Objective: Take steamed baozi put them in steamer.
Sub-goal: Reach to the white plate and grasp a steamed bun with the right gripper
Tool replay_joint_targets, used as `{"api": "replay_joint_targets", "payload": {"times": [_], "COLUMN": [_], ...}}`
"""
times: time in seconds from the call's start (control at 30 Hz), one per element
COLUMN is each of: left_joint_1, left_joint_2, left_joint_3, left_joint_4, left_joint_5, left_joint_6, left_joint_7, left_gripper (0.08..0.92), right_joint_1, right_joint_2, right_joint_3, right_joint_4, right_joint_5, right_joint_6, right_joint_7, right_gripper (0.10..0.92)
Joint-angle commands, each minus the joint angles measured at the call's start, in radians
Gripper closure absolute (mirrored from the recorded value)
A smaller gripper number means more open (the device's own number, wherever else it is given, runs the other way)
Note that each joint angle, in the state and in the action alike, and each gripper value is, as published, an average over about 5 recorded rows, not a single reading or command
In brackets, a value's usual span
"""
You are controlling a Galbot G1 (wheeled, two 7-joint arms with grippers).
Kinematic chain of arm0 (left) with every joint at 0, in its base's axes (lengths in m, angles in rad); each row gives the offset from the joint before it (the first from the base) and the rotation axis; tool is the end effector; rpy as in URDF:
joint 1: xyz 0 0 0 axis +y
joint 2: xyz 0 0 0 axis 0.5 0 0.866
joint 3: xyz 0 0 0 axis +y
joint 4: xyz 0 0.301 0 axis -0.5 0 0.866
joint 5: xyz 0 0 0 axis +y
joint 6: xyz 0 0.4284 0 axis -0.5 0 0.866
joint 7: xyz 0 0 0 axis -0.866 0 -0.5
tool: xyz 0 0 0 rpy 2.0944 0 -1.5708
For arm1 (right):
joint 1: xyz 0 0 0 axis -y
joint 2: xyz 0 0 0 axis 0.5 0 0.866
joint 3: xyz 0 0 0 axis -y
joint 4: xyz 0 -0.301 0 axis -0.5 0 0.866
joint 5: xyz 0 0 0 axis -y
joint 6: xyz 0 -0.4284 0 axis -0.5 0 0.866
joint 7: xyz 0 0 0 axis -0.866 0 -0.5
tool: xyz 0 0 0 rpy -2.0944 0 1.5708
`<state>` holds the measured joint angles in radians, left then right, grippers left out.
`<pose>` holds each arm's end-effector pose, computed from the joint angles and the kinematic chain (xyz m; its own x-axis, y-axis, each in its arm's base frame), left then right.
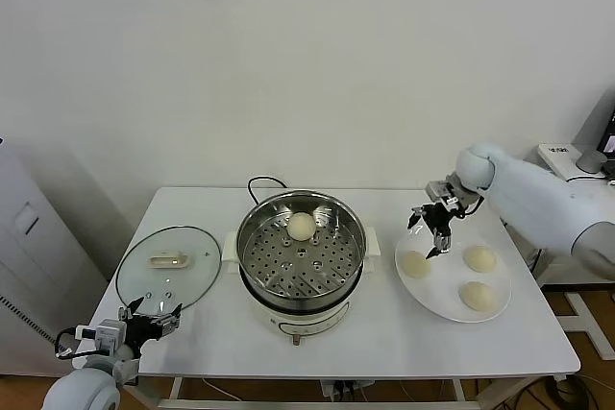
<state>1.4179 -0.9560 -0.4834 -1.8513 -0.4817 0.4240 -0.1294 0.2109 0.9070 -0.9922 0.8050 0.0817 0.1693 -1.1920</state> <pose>0.3259 0.0917 -0.2968 -0.8451 0.0041 0.5346 0.0966 0.9847 0.1452 0.6341 -0.1255 -0.1872 -0.0775 -0.2273 0.9707 -0.9627 -0.2361 -0.1321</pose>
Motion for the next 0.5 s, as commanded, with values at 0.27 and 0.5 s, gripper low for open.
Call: {"api": "replay_joint_targets", "payload": {"times": [0.27, 0.5], "left_joint_1": [0.004, 0.003], "left_joint_2": [0.000, -0.001], "left_joint_3": [0.002, 0.005], "left_joint_4": [0.003, 0.004], "left_joint_5": [0.001, 0.003], "left_joint_6": [-0.002, -0.002], "left_joint_7": [0.001, 0.001], "left_gripper": [0.177, 0.177], "right_joint_1": [-0.101, -0.122], "right_joint_2": [0.042, 0.064], "right_joint_3": [0.103, 0.134], "right_joint_4": [-0.095, -0.128], "right_joint_5": [-0.077, -0.103], "right_joint_6": [-0.001, 0.007], "right_joint_7": [0.014, 0.021], "right_gripper": [0.203, 0.207]}}
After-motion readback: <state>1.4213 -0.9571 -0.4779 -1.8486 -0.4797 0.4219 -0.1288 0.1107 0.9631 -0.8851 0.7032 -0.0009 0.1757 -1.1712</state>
